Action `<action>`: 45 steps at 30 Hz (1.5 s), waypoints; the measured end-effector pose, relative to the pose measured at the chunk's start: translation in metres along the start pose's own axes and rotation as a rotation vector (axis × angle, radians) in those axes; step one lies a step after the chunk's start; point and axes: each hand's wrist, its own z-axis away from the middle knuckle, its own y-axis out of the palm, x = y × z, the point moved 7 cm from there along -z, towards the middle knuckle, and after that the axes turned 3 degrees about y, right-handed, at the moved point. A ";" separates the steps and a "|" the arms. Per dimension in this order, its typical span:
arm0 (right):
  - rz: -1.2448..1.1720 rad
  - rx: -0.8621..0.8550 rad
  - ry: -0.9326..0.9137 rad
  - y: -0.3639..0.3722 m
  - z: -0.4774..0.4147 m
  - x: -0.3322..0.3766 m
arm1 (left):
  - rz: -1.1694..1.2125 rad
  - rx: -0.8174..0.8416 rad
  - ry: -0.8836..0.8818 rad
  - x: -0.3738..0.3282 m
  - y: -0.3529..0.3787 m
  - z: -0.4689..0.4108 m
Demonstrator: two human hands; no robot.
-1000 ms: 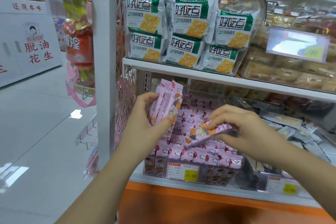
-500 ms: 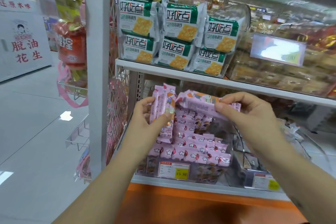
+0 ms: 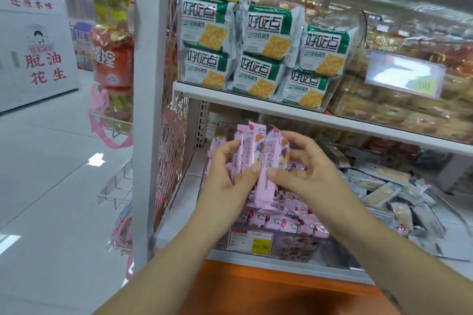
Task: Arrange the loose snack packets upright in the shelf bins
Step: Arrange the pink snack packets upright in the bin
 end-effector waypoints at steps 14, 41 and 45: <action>-0.124 0.208 0.140 -0.029 0.006 -0.020 | 0.060 0.365 -0.076 0.000 0.045 0.020; 0.703 -0.113 -0.226 -0.091 0.002 -0.001 | -0.626 0.176 0.227 0.003 0.015 -0.011; 0.953 -0.090 -0.237 -0.079 -0.019 -0.021 | -0.760 0.079 0.248 0.013 0.002 -0.019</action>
